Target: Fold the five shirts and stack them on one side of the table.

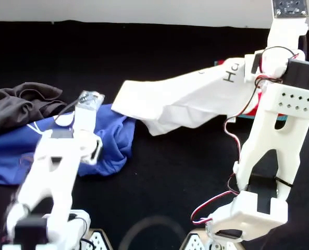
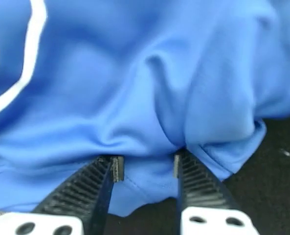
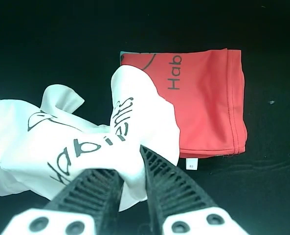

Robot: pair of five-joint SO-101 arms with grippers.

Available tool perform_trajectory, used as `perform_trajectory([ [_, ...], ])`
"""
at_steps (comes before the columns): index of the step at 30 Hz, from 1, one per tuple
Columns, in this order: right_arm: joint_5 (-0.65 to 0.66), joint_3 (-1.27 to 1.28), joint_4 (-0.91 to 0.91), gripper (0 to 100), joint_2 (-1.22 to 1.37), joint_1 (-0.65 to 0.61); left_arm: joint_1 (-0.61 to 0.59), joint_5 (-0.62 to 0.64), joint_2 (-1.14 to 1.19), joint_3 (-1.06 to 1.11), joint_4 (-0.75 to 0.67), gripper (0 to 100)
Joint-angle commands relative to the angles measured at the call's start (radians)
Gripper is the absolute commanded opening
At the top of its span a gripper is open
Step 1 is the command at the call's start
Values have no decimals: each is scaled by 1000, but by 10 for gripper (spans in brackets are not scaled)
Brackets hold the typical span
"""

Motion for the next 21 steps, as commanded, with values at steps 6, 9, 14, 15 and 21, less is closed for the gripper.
perform_trajectory([
  [6, 5, -54, 114, 7, -8, -19, -392, -80, 367, -533, 222, 10],
  [9, 3, -54, 139, 7, -8, -25, -587, -158, 438, -730, 239, 10],
  [14, 3, -54, 150, 7, -10, -90, -854, -229, 567, -1063, 235, 10],
  [15, 3, -54, 150, 7, -10, -113, -891, -229, 602, -1133, 235, 10],
  [21, 3, -54, 148, 7, -94, -255, -1012, -227, 808, -1465, 292, 10],
])
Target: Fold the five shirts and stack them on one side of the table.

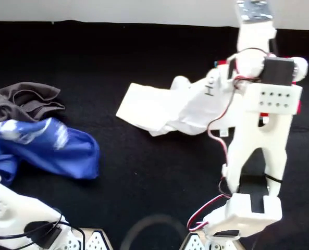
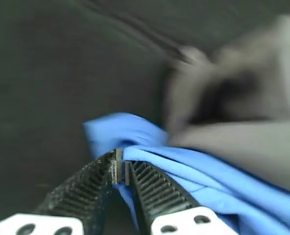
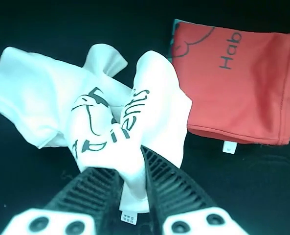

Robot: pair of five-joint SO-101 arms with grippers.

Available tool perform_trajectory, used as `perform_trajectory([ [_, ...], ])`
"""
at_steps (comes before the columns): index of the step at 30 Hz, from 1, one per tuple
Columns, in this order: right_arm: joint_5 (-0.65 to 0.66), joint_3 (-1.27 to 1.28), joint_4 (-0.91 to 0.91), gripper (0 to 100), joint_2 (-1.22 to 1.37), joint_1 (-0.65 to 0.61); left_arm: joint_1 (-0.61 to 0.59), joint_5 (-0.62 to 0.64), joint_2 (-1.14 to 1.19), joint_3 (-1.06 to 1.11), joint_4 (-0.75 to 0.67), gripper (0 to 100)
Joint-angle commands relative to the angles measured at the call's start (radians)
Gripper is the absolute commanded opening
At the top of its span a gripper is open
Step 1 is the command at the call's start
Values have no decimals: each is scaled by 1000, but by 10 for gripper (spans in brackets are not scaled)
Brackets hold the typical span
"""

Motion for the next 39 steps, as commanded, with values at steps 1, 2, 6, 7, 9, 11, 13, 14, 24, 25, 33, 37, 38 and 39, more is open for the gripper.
perform_trajectory([
  [1, 5, -47, 10, 7, -101, -84, -42, -11, 74, -211, 81, 12],
  [2, 6, -45, 8, 7, -116, -96, -44, -11, 99, -252, 120, 13],
  [6, 5, -42, 10, 7, -147, -110, -39, -5, 176, -389, 236, 14],
  [7, 5, -42, 10, 7, -148, -110, -39, -5, 186, -418, 255, 14],
  [9, 5, -42, 12, 7, -150, -110, -30, 11, 200, -473, 295, 14],
  [11, 5, -42, 12, 7, -151, -110, -24, 29, 202, -529, 354, 29],
  [13, 5, -42, 12, 7, -151, -120, -5, 32, 202, -596, 436, 79],
  [14, 5, -42, 12, 7, -151, -134, 4, 35, 202, -633, 482, 109],
  [24, -6, -41, 12, 7, -140, -400, 64, 72, 200, -835, 703, 203],
  [25, -28, -30, 10, 7, -139, -435, 64, 74, 200, -837, 703, 203],
  [33, -63, 85, -71, 7, -27, -507, 56, 74, 208, -832, 704, 203],
  [37, -63, 84, -170, 7, 31, -404, 65, 74, 203, -832, 707, 203],
  [38, -63, 88, -197, 7, 45, -381, 73, 75, 202, -832, 707, 203],
  [39, -63, 91, -220, 8, 61, -364, 84, 75, 202, -832, 709, 203],
])
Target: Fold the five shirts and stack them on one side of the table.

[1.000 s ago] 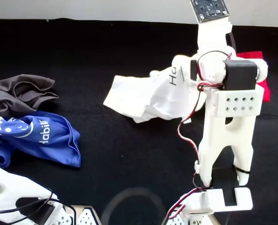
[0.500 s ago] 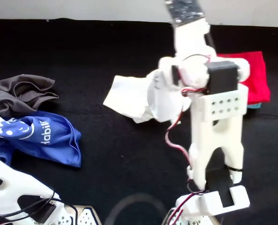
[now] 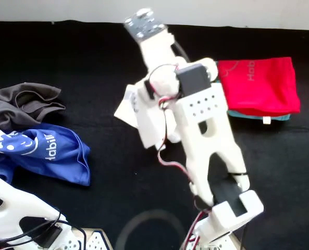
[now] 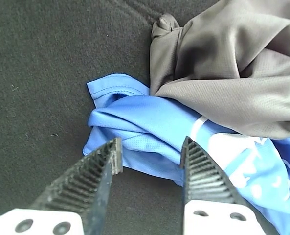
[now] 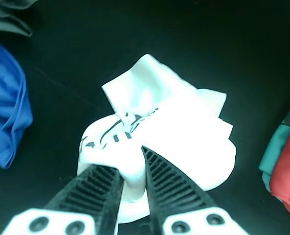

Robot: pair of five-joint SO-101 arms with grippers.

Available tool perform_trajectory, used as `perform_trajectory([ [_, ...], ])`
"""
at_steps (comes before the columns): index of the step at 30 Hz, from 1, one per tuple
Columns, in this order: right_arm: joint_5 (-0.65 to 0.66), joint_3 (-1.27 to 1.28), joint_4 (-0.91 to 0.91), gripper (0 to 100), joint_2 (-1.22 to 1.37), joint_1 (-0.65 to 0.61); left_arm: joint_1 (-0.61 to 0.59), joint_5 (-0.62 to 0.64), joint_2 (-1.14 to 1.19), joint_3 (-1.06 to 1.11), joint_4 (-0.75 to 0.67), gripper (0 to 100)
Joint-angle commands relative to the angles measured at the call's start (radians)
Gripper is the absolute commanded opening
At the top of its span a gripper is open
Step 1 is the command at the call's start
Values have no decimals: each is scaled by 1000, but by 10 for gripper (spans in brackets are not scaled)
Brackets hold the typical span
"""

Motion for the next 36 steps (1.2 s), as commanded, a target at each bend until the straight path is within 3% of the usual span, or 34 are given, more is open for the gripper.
perform_trajectory([
  [1, -8, 4, -79, 12, 33, 74, 44, 12, -13, -30, 11, 203],
  [9, -12, -4, -125, 12, 203, -30, 194, 69, -124, 54, 11, 203],
  [19, -12, -4, -420, 37, 323, -124, 476, 69, -506, 799, 6, 203],
  [25, -12, -5, -369, 241, 318, -125, 704, 141, -651, 1138, 3, 203],
  [32, -12, -173, -265, 241, 321, -94, 966, 265, -665, 1185, -75, 204],
  [36, -12, -298, -170, 241, 321, 2, 1095, 288, -665, 1185, -97, 205],
])
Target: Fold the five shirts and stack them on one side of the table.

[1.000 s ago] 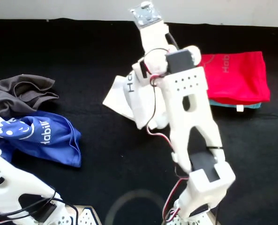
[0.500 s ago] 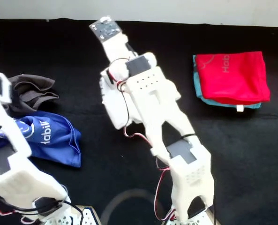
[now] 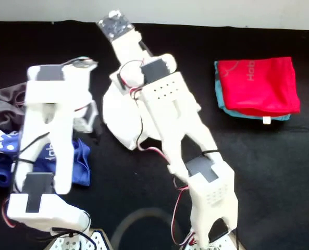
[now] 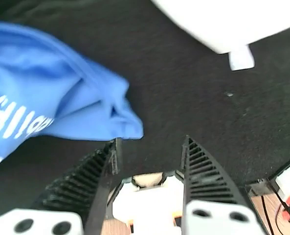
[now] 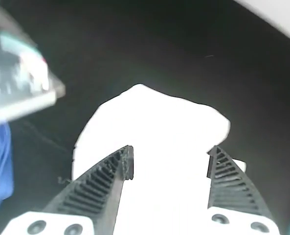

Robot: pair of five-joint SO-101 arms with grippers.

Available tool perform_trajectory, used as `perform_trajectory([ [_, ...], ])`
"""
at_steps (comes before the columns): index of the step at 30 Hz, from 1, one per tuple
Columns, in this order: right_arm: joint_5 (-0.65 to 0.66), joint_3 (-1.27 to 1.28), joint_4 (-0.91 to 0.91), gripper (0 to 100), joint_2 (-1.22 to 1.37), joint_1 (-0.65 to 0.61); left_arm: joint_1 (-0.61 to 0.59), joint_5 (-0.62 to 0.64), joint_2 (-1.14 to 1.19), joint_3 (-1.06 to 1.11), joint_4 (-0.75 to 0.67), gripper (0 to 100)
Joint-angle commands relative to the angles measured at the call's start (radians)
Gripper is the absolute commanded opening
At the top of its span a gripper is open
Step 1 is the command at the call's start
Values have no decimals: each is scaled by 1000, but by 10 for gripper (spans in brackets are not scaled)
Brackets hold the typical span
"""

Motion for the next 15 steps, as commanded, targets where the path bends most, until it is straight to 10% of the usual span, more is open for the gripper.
perform_trajectory([
  [1, -6, -134, 99, 241, -12, 108, 125, 28, -47, -1, -15, 205],
  [15, -3, -243, 397, 241, -13, 380, 346, 267, 116, -10, -302, 207],
])
